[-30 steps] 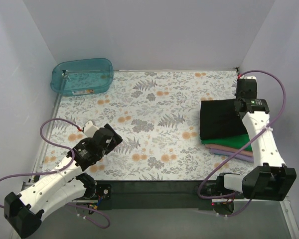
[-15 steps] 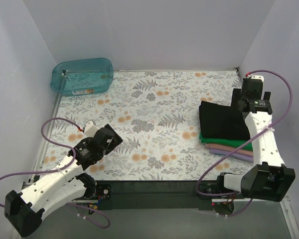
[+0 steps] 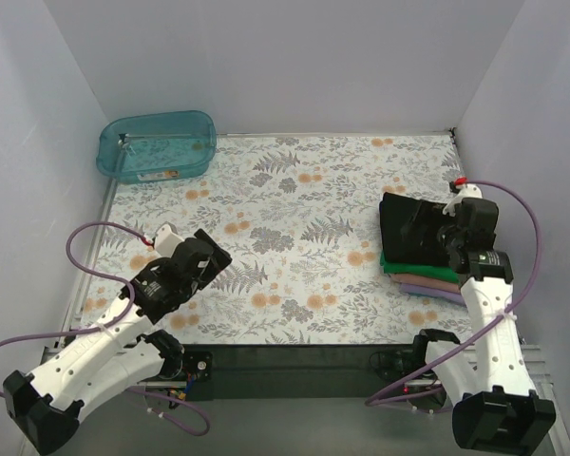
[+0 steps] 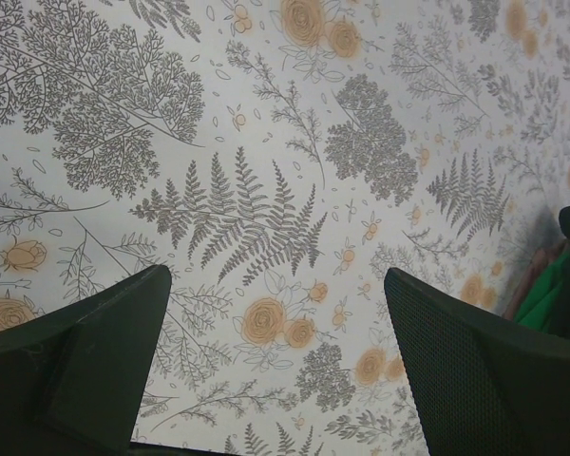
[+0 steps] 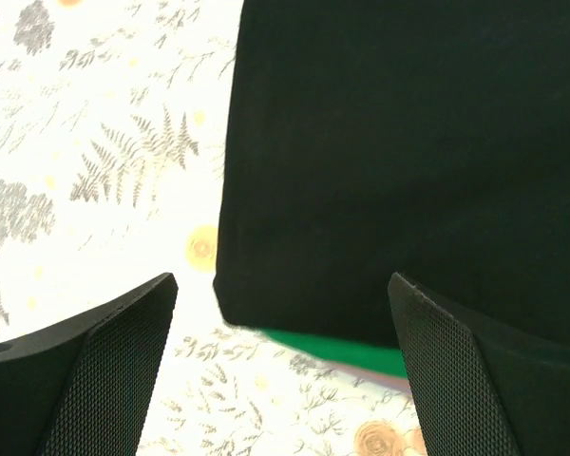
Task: Fold and stack the t-shirts
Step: Neatly place the folded tshirt to the corner
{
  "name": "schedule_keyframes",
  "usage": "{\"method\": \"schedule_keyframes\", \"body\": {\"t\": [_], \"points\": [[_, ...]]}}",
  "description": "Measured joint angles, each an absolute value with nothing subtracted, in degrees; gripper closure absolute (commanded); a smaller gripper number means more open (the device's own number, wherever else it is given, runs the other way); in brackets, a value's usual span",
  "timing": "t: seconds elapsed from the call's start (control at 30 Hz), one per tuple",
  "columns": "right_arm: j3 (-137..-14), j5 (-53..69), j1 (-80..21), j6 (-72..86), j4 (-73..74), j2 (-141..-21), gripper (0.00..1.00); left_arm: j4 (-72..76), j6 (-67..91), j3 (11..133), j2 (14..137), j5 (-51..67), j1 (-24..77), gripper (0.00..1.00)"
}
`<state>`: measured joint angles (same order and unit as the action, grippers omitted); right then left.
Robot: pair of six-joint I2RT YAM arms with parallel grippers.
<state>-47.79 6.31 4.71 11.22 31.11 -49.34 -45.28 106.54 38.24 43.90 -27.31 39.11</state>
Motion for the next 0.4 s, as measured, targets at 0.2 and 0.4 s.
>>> {"method": "schedule_keyframes", "body": {"t": [0.2,0.4], "points": [[-39.8,9.9,4.7,13.6,29.4,-39.2,0.02,-47.3,107.3,40.5,41.3,-28.2,39.1,0.05],[-36.6,9.6,4.7,13.6,27.5,-31.9,0.02,-50.3,108.9,42.0,39.1,-29.6,39.1,0.05]]}}
